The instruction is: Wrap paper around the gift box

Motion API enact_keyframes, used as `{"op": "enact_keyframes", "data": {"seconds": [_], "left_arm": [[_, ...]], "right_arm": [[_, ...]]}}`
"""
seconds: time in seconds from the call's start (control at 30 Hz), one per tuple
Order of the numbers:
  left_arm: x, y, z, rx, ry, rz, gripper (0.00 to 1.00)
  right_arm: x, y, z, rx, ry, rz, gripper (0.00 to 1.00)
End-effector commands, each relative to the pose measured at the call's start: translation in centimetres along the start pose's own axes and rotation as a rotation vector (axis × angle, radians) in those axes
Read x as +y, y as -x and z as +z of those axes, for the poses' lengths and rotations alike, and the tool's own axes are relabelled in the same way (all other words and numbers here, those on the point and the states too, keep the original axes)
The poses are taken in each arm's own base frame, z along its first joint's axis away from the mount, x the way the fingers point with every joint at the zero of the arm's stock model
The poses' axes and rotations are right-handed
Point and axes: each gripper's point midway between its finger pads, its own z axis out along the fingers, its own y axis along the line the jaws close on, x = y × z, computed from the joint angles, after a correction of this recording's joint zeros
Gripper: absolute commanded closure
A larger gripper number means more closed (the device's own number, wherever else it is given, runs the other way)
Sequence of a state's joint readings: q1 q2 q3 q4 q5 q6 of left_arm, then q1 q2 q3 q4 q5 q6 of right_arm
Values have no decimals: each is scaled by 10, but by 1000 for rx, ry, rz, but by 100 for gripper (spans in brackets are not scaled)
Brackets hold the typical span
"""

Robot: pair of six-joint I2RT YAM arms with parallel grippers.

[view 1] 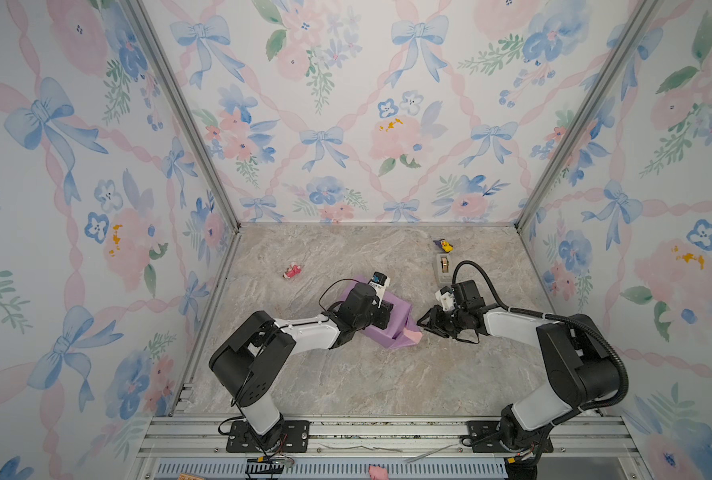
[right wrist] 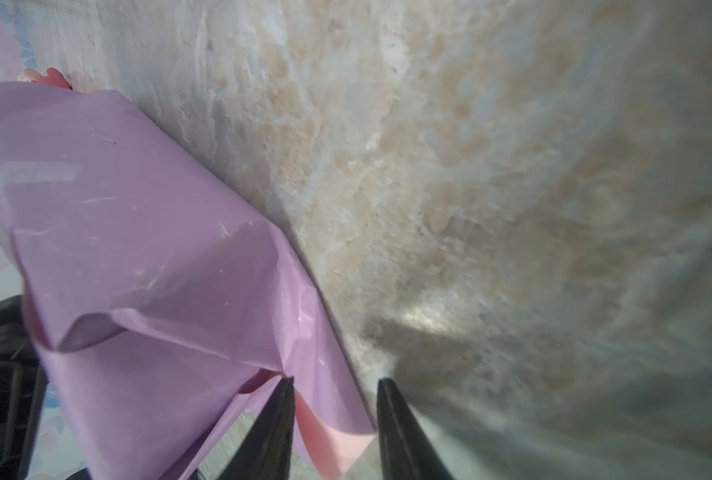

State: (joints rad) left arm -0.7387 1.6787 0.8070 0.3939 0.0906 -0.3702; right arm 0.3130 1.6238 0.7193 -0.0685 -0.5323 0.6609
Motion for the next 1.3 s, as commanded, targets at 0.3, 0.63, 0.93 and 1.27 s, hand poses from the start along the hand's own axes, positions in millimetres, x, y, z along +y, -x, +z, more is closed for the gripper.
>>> {"op": "enact_keyframes", "data": {"seconds": [0.3,0.63,0.93,1.27], "left_arm": [[11,-32,4,106,30,-13,85],[11,-31,2,102,30,-12,85],[10,-30,2,99,29,-11,85],[11,-31,2,99,30,-12,85]], "right_arm": [[1,-16,18,137,58,44,67],[6,-11,21,136,80,52,66],[21,3,26,120,175,36,62],[29,6,20,114,276,26,62]]}}
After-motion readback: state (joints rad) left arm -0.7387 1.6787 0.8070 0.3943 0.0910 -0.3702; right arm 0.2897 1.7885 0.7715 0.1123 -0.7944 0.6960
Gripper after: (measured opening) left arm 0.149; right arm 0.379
